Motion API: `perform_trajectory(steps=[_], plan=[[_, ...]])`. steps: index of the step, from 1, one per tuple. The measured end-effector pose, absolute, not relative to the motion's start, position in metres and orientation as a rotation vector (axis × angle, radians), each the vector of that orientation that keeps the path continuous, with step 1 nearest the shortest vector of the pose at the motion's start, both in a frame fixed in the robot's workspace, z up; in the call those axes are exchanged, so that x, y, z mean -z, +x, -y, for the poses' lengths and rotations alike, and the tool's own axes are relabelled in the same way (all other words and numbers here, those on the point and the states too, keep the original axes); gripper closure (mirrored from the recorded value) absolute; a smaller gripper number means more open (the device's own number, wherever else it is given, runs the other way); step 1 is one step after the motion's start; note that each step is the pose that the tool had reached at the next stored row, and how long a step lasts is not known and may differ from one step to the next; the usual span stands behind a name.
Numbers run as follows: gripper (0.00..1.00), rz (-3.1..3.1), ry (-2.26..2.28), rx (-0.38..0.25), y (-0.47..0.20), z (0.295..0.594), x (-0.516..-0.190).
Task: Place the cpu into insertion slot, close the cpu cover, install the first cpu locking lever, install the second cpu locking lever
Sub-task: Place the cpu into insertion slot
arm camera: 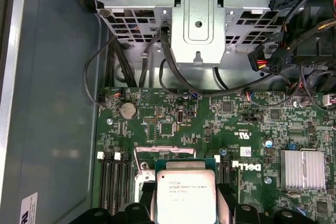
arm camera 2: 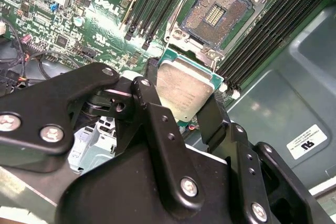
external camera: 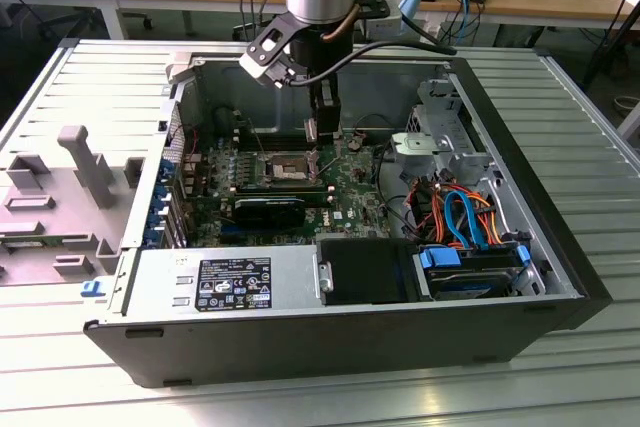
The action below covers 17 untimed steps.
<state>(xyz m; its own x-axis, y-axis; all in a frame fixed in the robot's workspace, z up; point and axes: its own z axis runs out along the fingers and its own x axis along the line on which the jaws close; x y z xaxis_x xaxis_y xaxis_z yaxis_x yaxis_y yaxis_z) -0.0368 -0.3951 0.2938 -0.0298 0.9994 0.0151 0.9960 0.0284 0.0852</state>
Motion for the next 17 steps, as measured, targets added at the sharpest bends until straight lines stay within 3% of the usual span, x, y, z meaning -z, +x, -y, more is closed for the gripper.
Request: perform_trajectory(steps=[17], plan=[[0.46,-2.216,2.155,-0.111,-0.0368,0.3951,-0.2894]])
